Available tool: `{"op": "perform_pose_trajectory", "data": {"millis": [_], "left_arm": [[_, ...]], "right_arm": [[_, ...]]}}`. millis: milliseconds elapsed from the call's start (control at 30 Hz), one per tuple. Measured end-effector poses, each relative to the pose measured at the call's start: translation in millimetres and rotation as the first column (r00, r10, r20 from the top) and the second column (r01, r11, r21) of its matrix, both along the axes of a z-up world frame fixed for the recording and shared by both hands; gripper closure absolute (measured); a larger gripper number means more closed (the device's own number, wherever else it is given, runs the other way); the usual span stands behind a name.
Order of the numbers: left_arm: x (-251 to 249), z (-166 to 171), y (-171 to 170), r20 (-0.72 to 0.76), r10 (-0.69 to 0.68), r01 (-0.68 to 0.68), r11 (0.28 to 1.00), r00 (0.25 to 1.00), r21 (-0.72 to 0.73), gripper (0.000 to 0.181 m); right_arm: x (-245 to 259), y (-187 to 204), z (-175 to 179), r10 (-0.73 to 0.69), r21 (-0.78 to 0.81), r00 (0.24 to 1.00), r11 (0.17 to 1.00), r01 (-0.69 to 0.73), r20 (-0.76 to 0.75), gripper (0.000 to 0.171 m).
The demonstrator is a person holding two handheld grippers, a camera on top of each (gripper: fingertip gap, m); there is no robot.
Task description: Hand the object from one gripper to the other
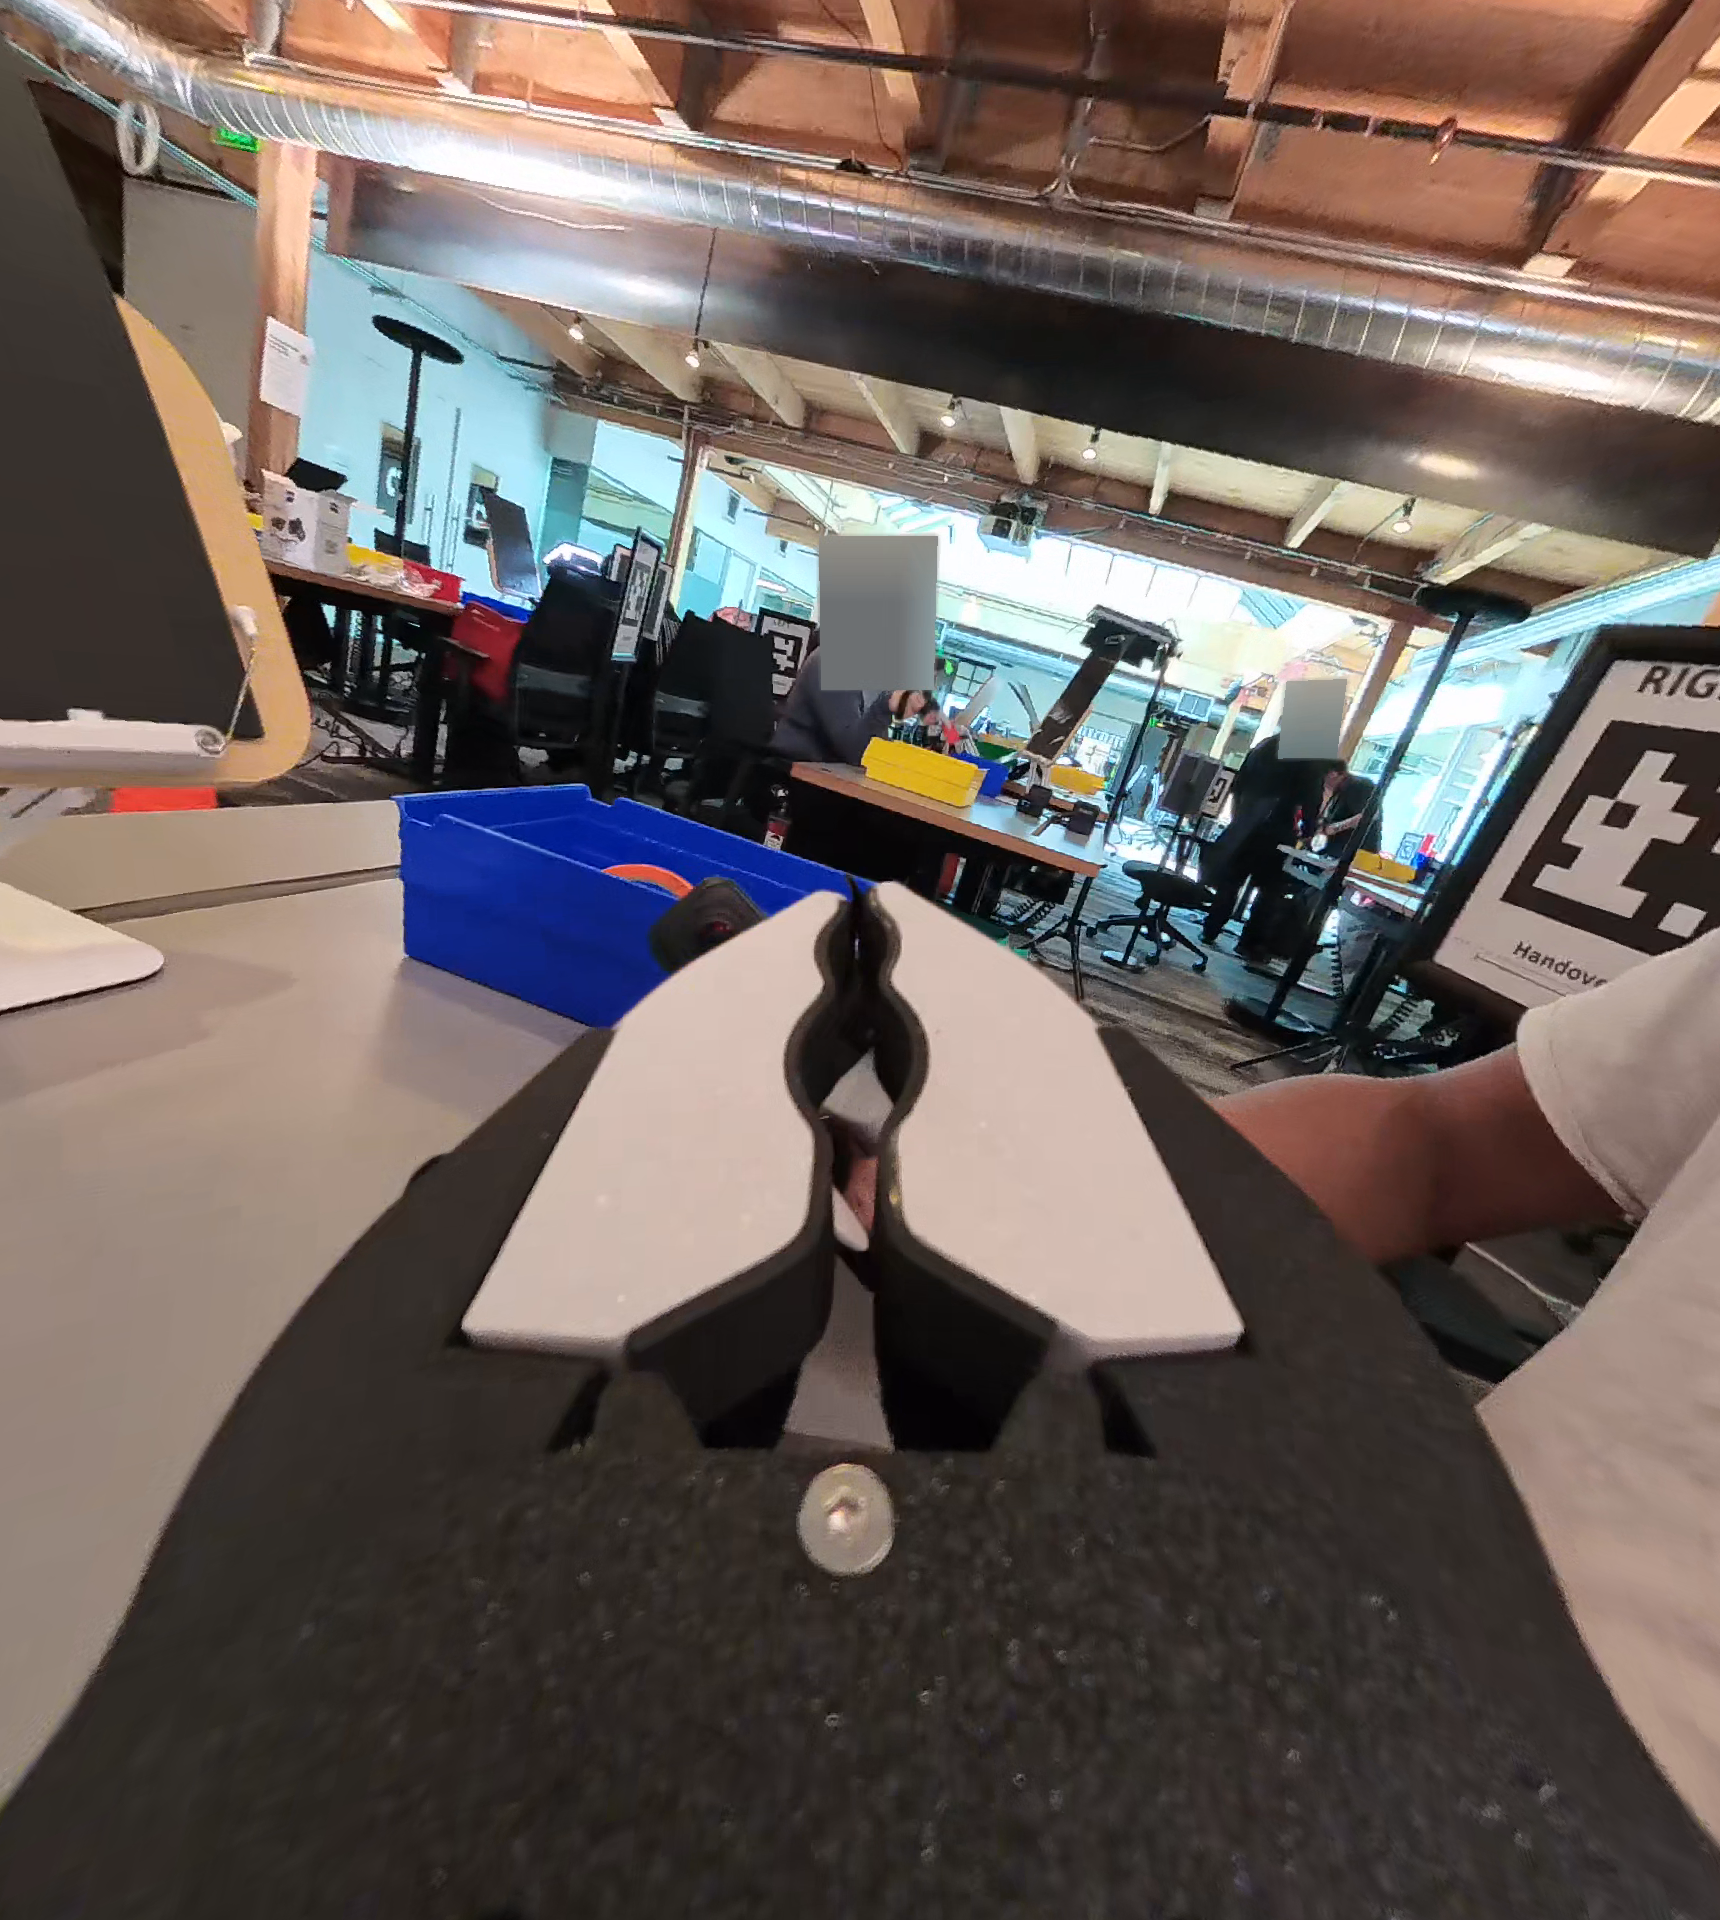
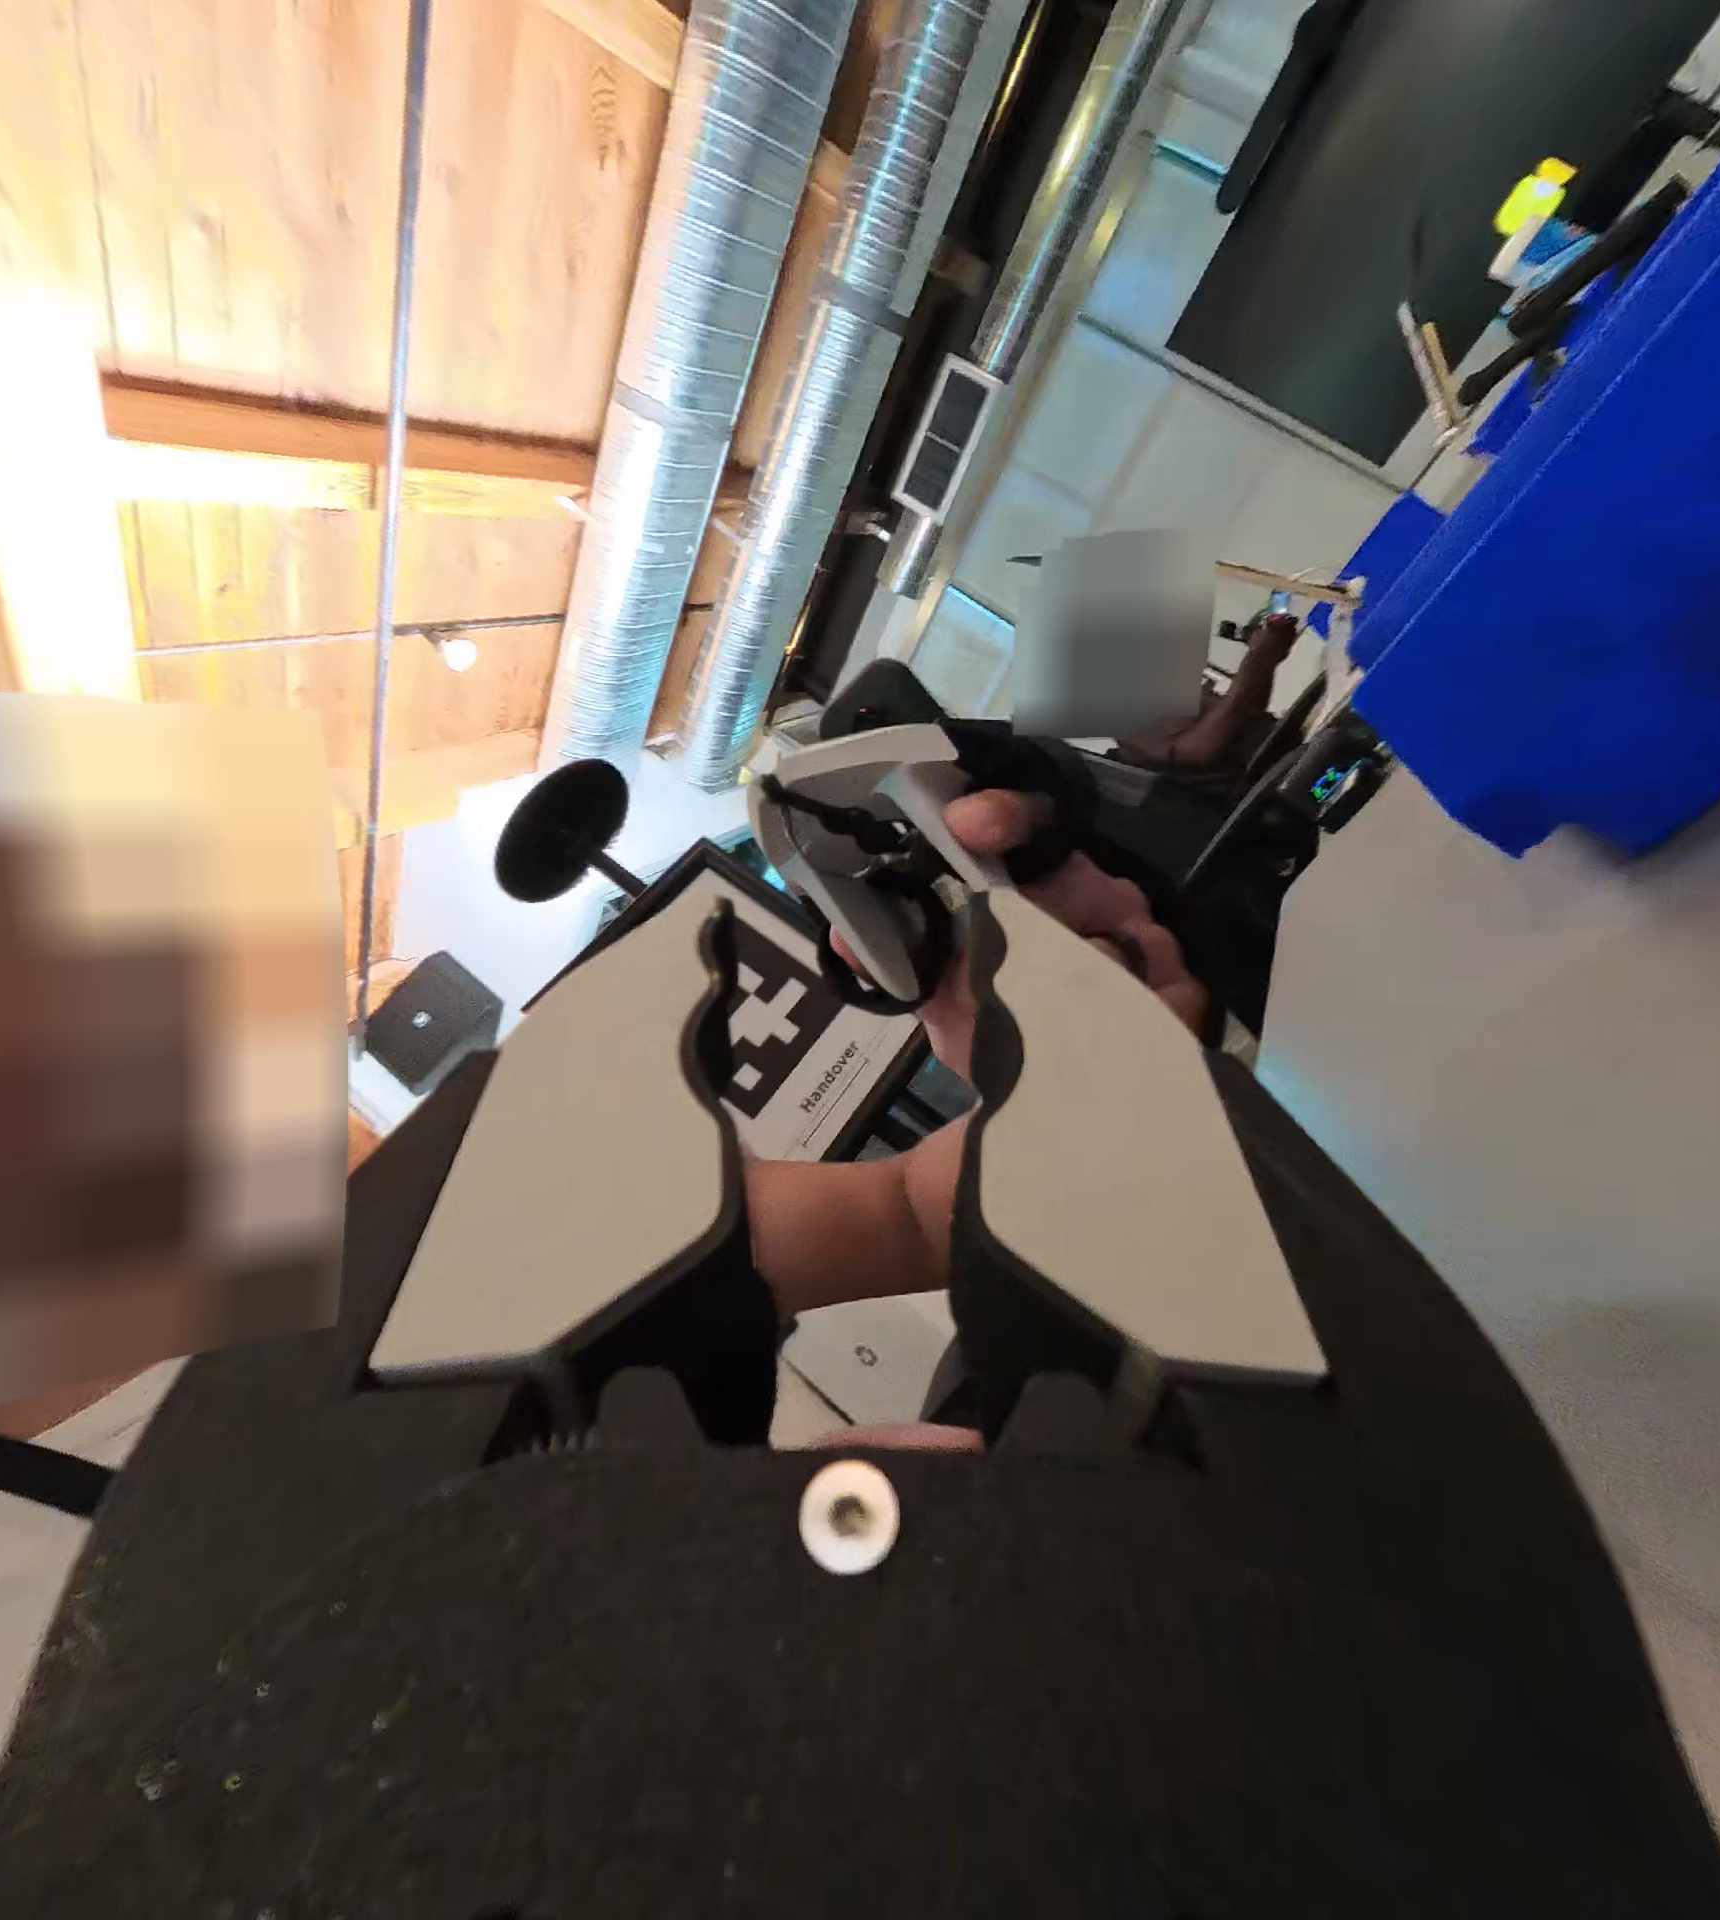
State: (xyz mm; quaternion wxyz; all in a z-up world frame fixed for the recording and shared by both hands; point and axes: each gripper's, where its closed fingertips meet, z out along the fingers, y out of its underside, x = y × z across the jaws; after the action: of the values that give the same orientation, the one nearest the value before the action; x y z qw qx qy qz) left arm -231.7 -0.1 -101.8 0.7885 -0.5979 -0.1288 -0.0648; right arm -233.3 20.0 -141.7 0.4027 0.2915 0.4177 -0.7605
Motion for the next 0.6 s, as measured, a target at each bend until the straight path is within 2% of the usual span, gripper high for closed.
{"op": "perform_pose_trajectory", "data": {"millis": [200,267,333,533,600], "left_arm": [[-1,-10,7,0.030,-0.009,0.010,1.000,1.000,-0.012,0.181],[-1,-14,10,0.024,-0.011,0.011,1.000,1.000,-0.029,0.181],[-2,-16,12,0.010,0.009,-0.008,0.999,1.000,-0.045,0.181],[-6,-24,13,-0.001,0.036,-0.036,0.995,0.999,-0.093,0.180],[-10,-31,12,0.016,0.065,-0.062,0.988,0.998,-0.144,0.178]], "right_arm": [[1,-8,-1,0.022,-0.010,1.000,1.000,-0.022,0.002,0.139],[-1,-5,-2,0.016,-0.019,1.000,1.000,-0.016,0.001,0.148],[1,-4,-3,0.022,-0.016,1.000,1.000,-0.022,-0.014,0.167],[-2,3,-6,-0.011,0.056,0.999,0.998,0.014,-0.049,0.170],[-5,6,-6,-0.057,0.105,0.995,0.992,0.065,-0.079,0.171]]}}
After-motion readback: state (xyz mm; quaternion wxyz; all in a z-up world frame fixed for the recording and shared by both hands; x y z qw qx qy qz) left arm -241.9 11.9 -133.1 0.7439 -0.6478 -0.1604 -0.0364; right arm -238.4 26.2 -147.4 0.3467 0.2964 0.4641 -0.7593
